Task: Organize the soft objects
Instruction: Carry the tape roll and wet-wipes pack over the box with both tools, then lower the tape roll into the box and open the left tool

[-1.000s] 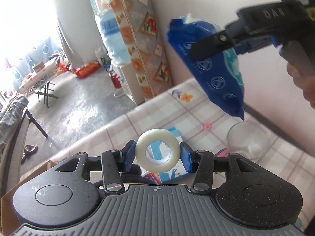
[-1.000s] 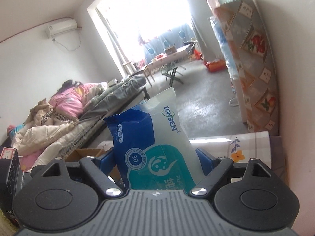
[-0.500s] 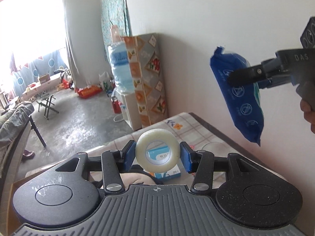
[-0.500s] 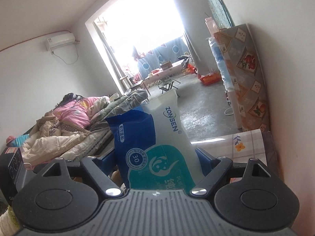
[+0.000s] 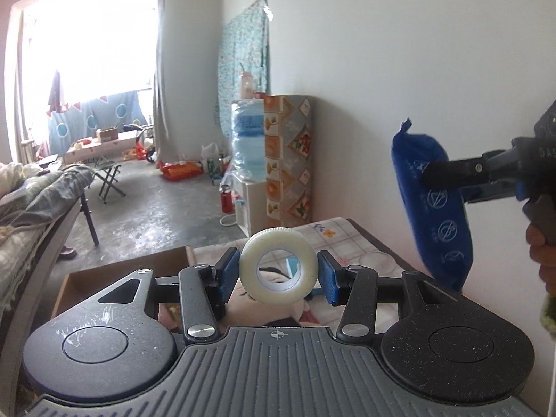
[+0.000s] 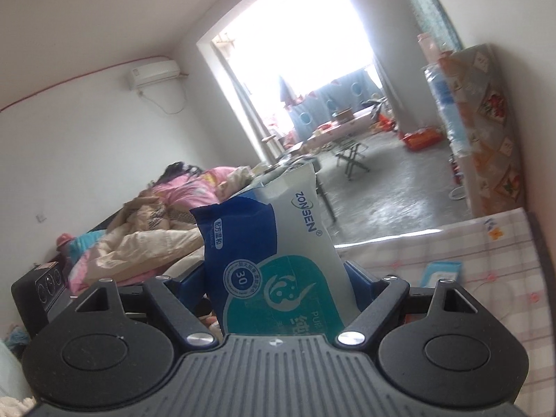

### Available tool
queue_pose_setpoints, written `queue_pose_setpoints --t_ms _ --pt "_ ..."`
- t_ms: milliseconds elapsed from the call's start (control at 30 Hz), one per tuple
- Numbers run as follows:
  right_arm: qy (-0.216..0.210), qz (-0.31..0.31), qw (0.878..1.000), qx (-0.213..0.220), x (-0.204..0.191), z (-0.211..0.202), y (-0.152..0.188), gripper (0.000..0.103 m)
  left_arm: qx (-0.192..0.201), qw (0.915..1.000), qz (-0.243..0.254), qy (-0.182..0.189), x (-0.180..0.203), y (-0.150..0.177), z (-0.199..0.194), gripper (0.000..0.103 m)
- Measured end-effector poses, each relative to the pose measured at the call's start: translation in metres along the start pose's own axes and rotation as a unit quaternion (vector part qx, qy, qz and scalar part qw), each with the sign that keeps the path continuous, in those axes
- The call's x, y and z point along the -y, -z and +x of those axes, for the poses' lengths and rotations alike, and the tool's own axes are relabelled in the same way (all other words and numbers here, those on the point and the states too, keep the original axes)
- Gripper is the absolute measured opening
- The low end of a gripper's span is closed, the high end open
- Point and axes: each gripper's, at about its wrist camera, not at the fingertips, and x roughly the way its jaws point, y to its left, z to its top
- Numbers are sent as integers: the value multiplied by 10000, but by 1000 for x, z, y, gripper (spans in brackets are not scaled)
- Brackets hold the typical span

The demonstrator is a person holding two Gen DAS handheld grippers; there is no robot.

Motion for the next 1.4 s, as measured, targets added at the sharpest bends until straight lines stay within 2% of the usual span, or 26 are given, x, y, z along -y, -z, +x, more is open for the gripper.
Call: queue_pose_setpoints --t_ms 300,500,633,733,933,1200,1400 --pt "-754 211 9956 -521 -40 74 18 85 53 9979 -516 -392 -52 20 -23 47" --pt "-1207 320 9889 -810 -62 123 27 85 -85 9942 -885 -611 -91 39 -28 47" --pt "-1319 463 9856 -947 -70 152 29 85 -248 9904 -1169 -698 -117 50 -25 47" --pt "-1255 542 9851 -1045 -71 169 29 85 -386 9882 -1309 -694 -130 58 -22 47" --pt "-856 477 9851 -1416 -70 206 32 85 -630 9850 -1468 -656 -144 72 -4 47" --pt "-469 455 9799 -1885 -58 260 33 85 -1187 9778 -1652 -497 -160 87 50 47" --pt "-191 321 9804 -1932 -53 296 22 84 -1739 9689 -1687 -510 -175 92 91 47"
